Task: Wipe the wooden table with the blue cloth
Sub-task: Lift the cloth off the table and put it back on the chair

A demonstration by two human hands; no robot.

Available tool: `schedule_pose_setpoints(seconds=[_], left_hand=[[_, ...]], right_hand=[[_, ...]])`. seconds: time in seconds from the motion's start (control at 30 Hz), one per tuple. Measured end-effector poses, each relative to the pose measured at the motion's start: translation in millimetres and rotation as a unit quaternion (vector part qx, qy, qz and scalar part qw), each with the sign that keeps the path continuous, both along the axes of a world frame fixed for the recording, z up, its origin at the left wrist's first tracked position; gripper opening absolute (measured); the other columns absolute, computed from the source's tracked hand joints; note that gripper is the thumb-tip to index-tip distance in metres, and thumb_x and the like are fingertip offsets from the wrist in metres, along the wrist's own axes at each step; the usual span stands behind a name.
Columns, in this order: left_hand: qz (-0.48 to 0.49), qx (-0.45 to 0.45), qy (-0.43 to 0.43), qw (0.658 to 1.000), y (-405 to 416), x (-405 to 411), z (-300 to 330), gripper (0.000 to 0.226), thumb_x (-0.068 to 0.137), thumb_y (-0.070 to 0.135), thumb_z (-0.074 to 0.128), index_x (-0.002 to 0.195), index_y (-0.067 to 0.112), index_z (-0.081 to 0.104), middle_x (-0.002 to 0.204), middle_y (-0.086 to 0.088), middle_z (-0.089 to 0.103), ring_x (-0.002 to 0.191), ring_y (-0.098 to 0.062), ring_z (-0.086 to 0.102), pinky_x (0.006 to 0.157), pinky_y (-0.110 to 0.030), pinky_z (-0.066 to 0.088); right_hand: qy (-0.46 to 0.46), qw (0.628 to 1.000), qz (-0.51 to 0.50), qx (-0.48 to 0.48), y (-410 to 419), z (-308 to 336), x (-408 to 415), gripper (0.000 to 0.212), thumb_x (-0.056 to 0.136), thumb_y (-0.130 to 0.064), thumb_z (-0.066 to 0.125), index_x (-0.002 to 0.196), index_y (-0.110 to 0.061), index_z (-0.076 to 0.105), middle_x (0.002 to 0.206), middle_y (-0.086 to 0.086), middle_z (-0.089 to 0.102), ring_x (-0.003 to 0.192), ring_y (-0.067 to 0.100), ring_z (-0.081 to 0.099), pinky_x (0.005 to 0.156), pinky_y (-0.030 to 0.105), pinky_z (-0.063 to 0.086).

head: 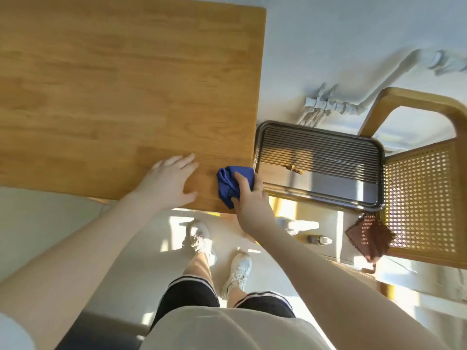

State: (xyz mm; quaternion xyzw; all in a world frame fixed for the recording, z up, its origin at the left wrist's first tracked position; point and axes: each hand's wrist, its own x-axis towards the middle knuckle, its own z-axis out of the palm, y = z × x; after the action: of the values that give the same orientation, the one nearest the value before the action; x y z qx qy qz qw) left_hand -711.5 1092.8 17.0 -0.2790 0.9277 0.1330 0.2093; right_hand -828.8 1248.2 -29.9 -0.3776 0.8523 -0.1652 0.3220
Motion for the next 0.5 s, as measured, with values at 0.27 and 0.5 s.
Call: schedule_pose_setpoints(seconds=[0.27, 0.5], left_hand=[[0.229, 0.226, 0.262, 0.91, 24, 6, 63, 0.049, 0.094, 0.034, 0.051, 0.14, 0.021, 0.039, 0.131, 0.01, 0.049, 0.111, -0.007, 0.051, 0.091, -0.02, 0.035], [0.367, 0.293, 0.397, 0.789, -8, 28, 102, 0.053, 0.088, 0.03, 0.062, 0.135, 0.021, 0.039, 0.113, 0.006, 0.059, 0.101, -0.011, 0.058, 0.084, -0.02, 0.04]], right_hand=[[-0.033, 0.979, -0.055, -0.193, -26, 87, -22, 0.055, 0.086, -0.019, 0.061, 0.134, -0.016, 0.035, 0.132, 0.008, 0.043, 0.117, 0.021, 0.045, 0.085, 0.021, 0.034], [-0.186, 0.944, 0.047, -0.269, -88, 146, 32, 0.057, 0.09, -0.016, 0.056, 0.138, -0.02, 0.027, 0.131, 0.002, 0.045, 0.117, 0.016, 0.048, 0.097, 0.031, 0.044]])
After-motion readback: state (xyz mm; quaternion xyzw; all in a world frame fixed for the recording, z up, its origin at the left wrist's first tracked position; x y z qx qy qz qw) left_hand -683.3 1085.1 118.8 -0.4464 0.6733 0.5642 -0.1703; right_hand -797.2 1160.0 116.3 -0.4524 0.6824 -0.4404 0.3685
